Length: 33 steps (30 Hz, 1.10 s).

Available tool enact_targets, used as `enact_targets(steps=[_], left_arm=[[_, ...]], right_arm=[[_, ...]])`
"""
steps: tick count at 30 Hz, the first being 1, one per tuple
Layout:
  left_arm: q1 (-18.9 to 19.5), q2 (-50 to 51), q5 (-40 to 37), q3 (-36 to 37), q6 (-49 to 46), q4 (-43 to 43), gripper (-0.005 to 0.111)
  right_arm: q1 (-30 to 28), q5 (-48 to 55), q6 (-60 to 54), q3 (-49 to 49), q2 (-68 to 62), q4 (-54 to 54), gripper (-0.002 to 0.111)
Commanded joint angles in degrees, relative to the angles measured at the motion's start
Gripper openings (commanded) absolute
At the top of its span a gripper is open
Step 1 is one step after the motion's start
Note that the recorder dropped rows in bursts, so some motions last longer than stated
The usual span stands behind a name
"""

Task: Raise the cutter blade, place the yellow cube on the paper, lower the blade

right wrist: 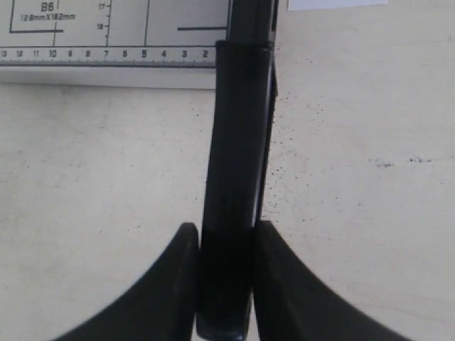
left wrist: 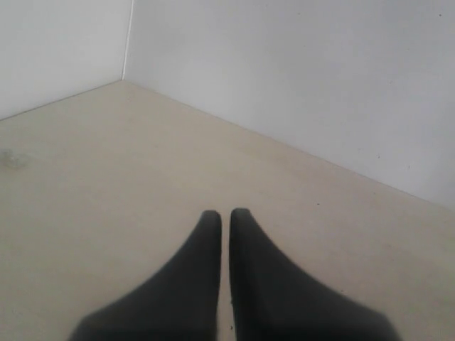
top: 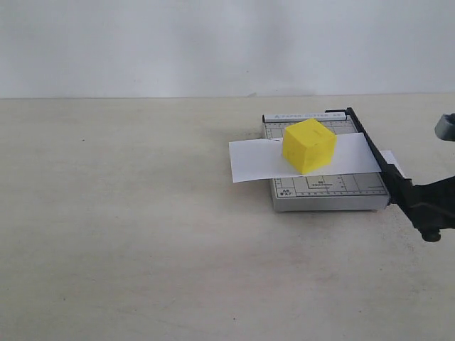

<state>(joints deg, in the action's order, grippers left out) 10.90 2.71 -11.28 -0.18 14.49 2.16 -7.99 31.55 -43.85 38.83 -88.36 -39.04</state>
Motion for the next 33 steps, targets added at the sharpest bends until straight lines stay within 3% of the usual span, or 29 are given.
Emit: enact_targets(steps=[1,4,11,16,18,20,22,27,29,33], left_arm=[[-0.15,-0.50,0.84,0.18,0.57,0.41,0.004],[-0.15,-0.50,0.84,0.18,0.57,0.41,0.004],[-0.15,-0.50,0.84,0.18,0.57,0.41,0.004],[-0.15,-0.50,0.84,0.18,0.57,0.41,0.004],[-0.15,-0.50,0.84,0.18,0.57,0.41,0.004],[-0.15,-0.50,0.84,0.18,0.57,0.41,0.004],[-0.15,-0.50,0.79,0.18,0.57,0.16,0.004],[-0.15,-0.50,0.79,0.18,0.57,0.16,0.004],[-0.15,-0.50,0.79,0.18,0.57,0.16,0.004],[-0.15,-0.50,0.79,0.18,0.57,0.16,0.004]], right_arm=[[-0.01,4.44,-0.23,-1.54,-1.09,1.78,0.037],[-0.01,3.42,-0.23,-1.54,-1.09,1.78,0.046],[-0.01,5.74,1.08,-1.54,1.58,3.90,0.046],[-0.01,8.29,10.09,-1.54,8.11,11.66,0.046],[-0.01,11.78,16.40,-1.54,12.23,16.46,0.041],[-0.01,15.02,20.22,-1.64,16.96,18.46,0.025],[-0.01,13.16,16.75,-2.88,23.58,14.03,-0.001],[-0.01,0.23,-0.39,-12.49,47.89,-13.84,0.000],[-0.01,-1.53,-1.48,-17.20,58.57,-18.18,0.000],[-0.01,-1.55,-1.75,-23.67,76.47,-16.67,0.000]])
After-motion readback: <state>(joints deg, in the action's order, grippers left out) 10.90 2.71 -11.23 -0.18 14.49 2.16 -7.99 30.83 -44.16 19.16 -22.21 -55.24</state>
